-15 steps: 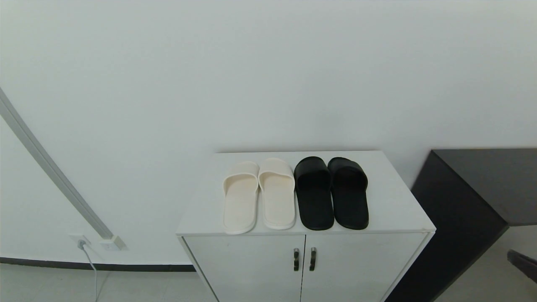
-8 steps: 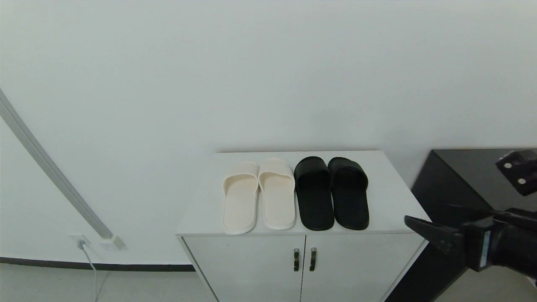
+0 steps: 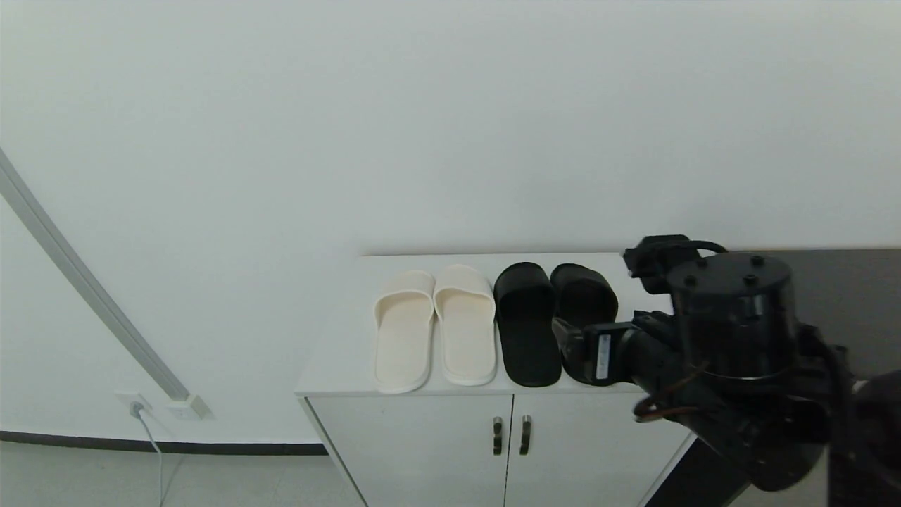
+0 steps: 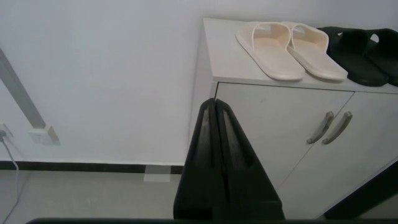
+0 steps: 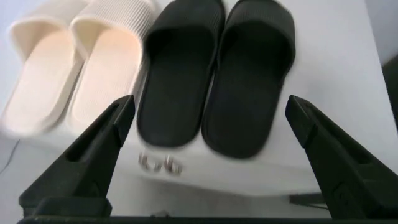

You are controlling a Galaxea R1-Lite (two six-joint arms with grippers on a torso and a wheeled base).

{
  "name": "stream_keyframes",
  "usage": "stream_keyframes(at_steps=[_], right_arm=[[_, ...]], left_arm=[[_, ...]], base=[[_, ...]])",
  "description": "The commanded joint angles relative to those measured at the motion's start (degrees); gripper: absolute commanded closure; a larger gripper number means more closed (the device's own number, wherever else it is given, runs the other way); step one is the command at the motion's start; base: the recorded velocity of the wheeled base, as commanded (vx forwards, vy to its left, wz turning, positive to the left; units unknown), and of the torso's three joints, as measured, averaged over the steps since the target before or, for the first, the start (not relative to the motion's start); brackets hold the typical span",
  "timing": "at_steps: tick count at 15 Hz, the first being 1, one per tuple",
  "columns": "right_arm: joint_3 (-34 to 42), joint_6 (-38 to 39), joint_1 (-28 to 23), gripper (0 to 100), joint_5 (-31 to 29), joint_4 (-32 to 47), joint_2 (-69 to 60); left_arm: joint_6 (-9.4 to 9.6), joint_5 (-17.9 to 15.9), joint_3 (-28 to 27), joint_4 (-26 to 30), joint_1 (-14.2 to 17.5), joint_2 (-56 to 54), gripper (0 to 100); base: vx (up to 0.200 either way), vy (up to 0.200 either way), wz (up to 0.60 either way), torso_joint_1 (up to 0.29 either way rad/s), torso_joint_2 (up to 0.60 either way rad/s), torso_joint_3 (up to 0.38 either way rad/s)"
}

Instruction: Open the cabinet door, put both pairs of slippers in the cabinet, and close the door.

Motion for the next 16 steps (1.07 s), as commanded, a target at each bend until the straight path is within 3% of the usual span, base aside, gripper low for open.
stream_keyframes(at_steps=[1, 8, 16], right_arm=[[-6.7, 0.2, -1.0, 0, -2.8, -2.3, 11.0], [-11.7, 0.5, -5.0, 0, -4.6, -2.6, 18.8], [-23.1, 0.3, -9.7, 0, -4.3, -2.6, 28.9]], left_arm=[[-0.04, 0.1, 0.0, 0.0, 0.0, 0.0, 100], [-0.04, 0.1, 0.0, 0.0, 0.0, 0.0, 100], [-0.04, 0.1, 0.0, 0.0, 0.0, 0.0, 100]], base=[[0.0, 0.0, 0.0, 0.0, 0.0, 0.0], [0.0, 0.0, 0.0, 0.0, 0.0, 0.0], [0.0, 0.0, 0.0, 0.0, 0.0, 0.0]])
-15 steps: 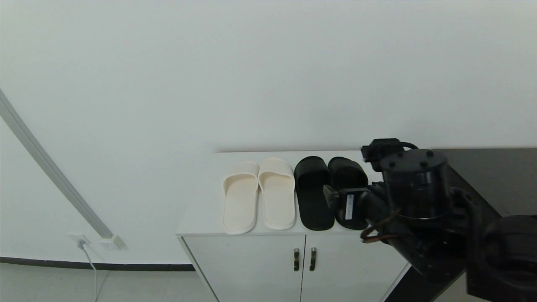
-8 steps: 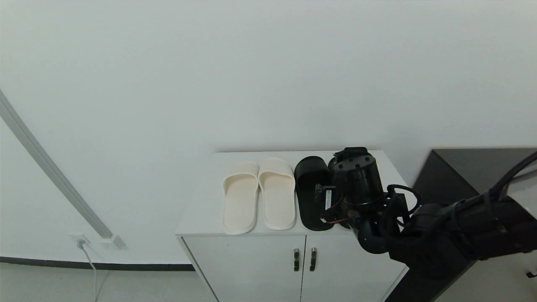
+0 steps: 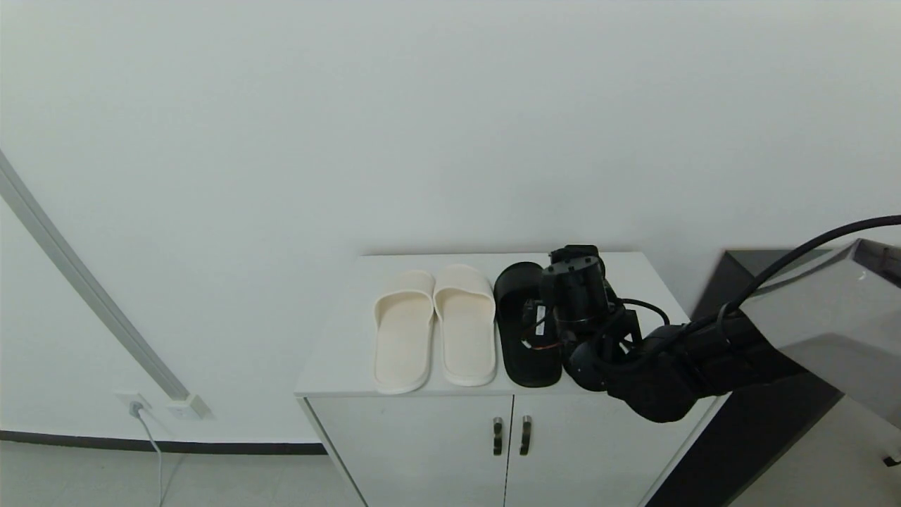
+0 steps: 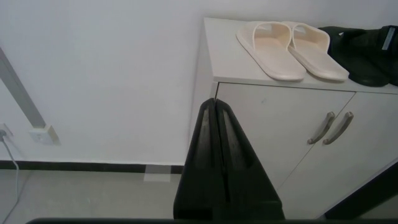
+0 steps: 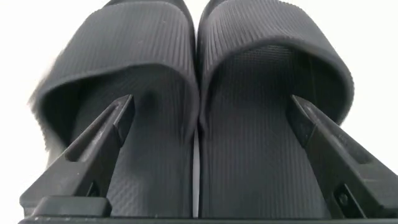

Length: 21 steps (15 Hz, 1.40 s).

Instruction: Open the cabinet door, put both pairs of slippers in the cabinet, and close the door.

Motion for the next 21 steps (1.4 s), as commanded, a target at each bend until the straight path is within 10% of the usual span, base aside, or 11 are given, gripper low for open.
stream_keyframes(at_steps=[1, 14, 15, 21], right_arm=[[-2.2, -0.1, -0.3, 0, 0.2, 0.0, 2.2], [-10.8, -4.4, -3.2, 0, 1.8, -1.9, 7.2], [-10.8, -4.3, -3.2, 100, 1.8, -1.9, 7.6], [-10.2, -4.3, -3.2, 100, 1.7, -2.1, 7.7]], left_arm=[[-0.02, 0.0, 0.0, 0.0, 0.0, 0.0, 100], [-0.02, 0.0, 0.0, 0.0, 0.0, 0.0, 100], [-0.02, 0.0, 0.0, 0.0, 0.0, 0.0, 100], [-0.02, -0.1, 0.0, 0.0, 0.0, 0.0, 100]], base=[[0.0, 0.0, 0.0, 0.0, 0.0, 0.0], [0.0, 0.0, 0.0, 0.0, 0.0, 0.0], [0.0, 0.0, 0.0, 0.0, 0.0, 0.0], [0.0, 0.0, 0.0, 0.0, 0.0, 0.0]])
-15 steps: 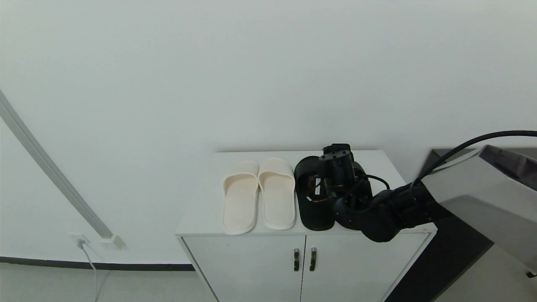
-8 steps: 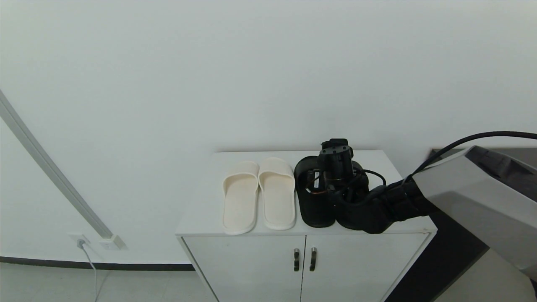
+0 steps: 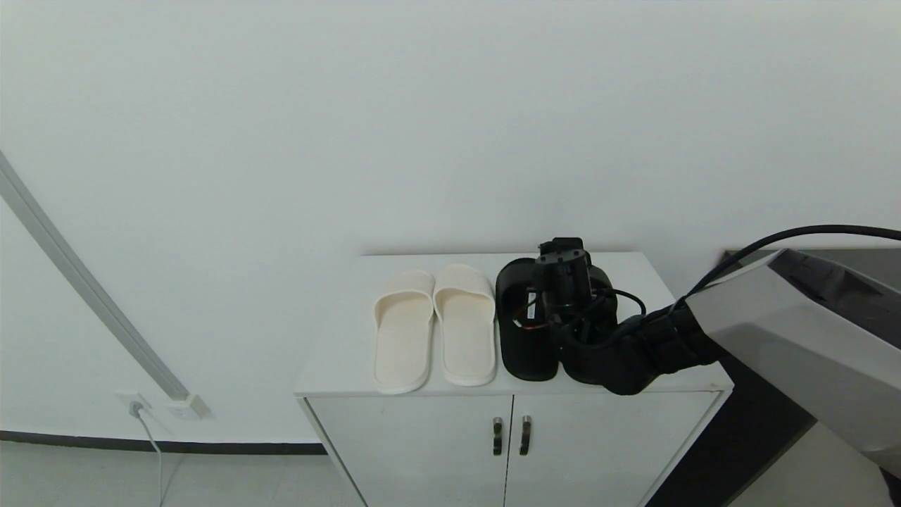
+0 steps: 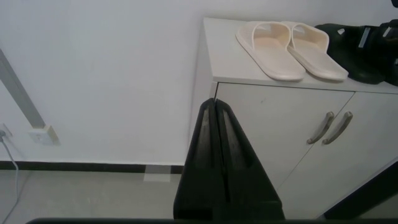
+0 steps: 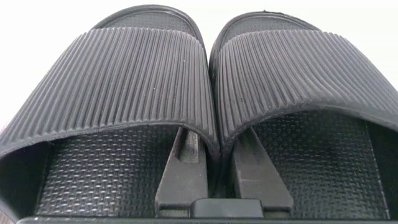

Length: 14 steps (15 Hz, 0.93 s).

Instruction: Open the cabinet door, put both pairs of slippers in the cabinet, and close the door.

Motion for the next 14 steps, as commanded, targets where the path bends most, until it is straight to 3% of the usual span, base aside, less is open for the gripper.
stream_keyframes(at_steps=[1, 4, 7, 11, 14], right_arm=[[0.1, 0.0, 0.0, 100, 0.0, 0.1, -0.8], [2.1, -0.7, 0.0, 100, 0.0, 0.2, -4.2], [9.6, -1.2, 0.8, 100, 3.2, 0.1, -11.6], [22.4, -3.6, 2.7, 100, 11.8, -3.2, -20.7], [34.6, -9.2, 2.8, 100, 23.1, -15.1, -26.4]], left_arm=[[-0.02, 0.0, 0.0, 0.0, 0.0, 0.0, 100], [-0.02, 0.0, 0.0, 0.0, 0.0, 0.0, 100], [-0.02, 0.0, 0.0, 0.0, 0.0, 0.0, 100], [0.07, 0.0, 0.0, 0.0, 0.0, 0.0, 100], [0.07, 0.0, 0.0, 0.0, 0.0, 0.0, 100]], base=[[0.0, 0.0, 0.0, 0.0, 0.0, 0.0], [0.0, 0.0, 0.0, 0.0, 0.0, 0.0], [0.0, 0.0, 0.0, 0.0, 0.0, 0.0], [0.0, 0.0, 0.0, 0.0, 0.0, 0.0], [0.0, 0.0, 0.0, 0.0, 0.0, 0.0]])
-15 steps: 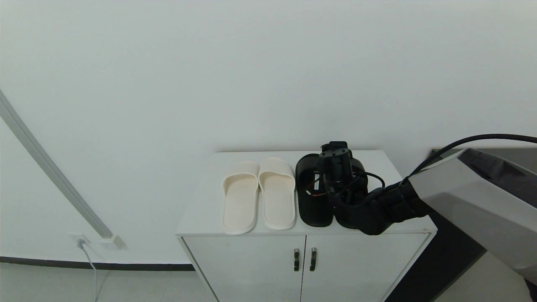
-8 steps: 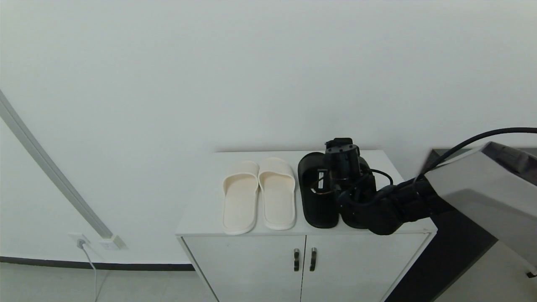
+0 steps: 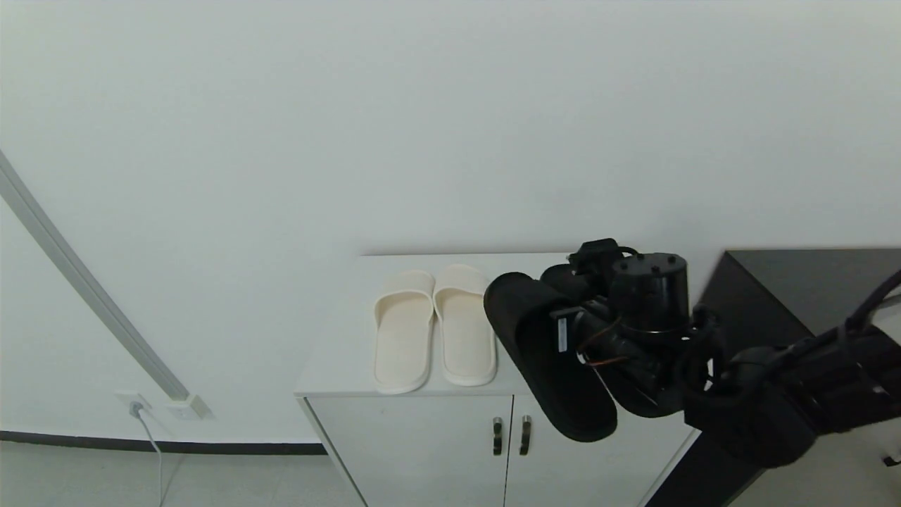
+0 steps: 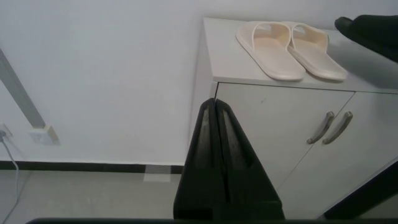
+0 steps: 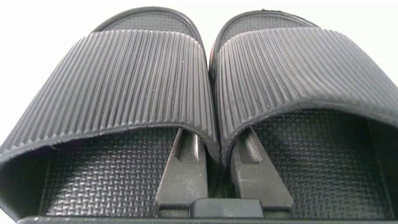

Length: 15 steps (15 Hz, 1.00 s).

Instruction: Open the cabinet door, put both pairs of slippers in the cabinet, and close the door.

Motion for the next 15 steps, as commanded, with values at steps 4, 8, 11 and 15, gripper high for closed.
stream_keyframes(at_steps=[4, 8, 11, 15], right_arm=[[16.8, -3.0, 0.3, 100, 19.5, -7.9, -12.2], [21.9, -3.0, 0.2, 100, 30.3, -7.7, -17.3], [22.5, -3.0, 0.3, 100, 30.5, -7.8, -17.3], [22.7, -3.0, 0.3, 100, 30.4, -7.8, -17.4]], left_arm=[[0.05, 0.0, 0.0, 0.0, 0.0, 0.0, 100], [0.05, 0.0, 0.0, 0.0, 0.0, 0.0, 100], [-0.04, 0.0, 0.0, 0.0, 0.0, 0.0, 100], [-0.04, 0.0, 0.0, 0.0, 0.0, 0.0, 100]], base=[[0.0, 0.0, 0.0, 0.0, 0.0, 0.0], [0.0, 0.0, 0.0, 0.0, 0.0, 0.0], [0.0, 0.0, 0.0, 0.0, 0.0, 0.0], [0.0, 0.0, 0.0, 0.0, 0.0, 0.0]])
